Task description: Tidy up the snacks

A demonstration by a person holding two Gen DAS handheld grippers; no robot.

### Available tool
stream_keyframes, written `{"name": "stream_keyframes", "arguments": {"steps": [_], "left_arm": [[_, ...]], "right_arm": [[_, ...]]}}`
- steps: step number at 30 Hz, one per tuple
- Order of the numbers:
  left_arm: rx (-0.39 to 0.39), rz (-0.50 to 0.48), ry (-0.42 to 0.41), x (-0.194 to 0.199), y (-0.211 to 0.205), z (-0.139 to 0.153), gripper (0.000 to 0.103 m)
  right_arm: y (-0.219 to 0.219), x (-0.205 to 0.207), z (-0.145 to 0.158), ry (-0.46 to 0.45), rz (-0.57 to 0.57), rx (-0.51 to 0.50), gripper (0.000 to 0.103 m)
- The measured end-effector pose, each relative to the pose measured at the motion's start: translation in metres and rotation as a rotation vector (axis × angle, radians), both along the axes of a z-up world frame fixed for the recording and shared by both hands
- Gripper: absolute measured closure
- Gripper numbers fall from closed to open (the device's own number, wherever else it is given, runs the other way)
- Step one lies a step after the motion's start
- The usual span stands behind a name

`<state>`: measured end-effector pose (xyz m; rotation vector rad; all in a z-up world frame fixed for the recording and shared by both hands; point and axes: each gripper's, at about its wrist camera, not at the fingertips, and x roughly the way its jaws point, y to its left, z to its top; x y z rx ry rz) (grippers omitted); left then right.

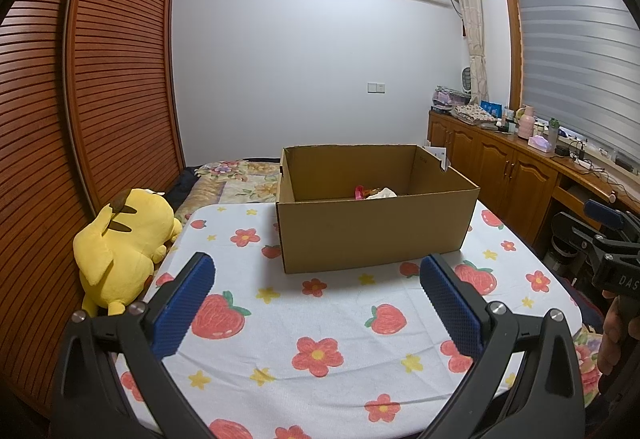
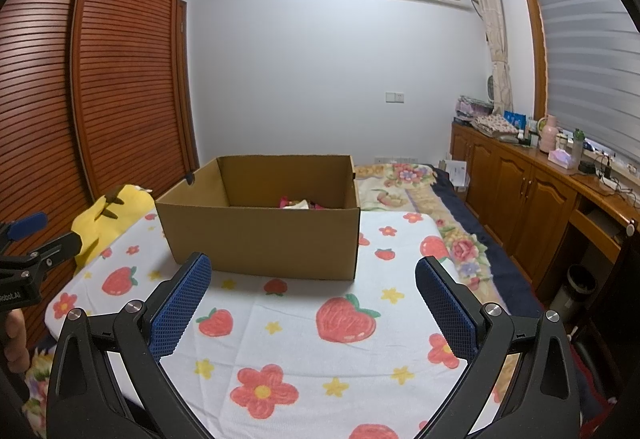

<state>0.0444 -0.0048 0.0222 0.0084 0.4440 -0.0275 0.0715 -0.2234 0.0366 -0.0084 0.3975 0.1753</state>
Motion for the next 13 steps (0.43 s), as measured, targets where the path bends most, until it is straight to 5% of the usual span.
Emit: {"name": "stream_keyframes", "arguments": {"steps": [13], "left_arm": [[-0.006, 0.003, 0.002, -0.001, -0.0008, -0.0014, 0.0]], "right_arm": [[0.0004, -0.0005, -0.0011, 0.001, 0.001, 0.0, 0.0]]}}
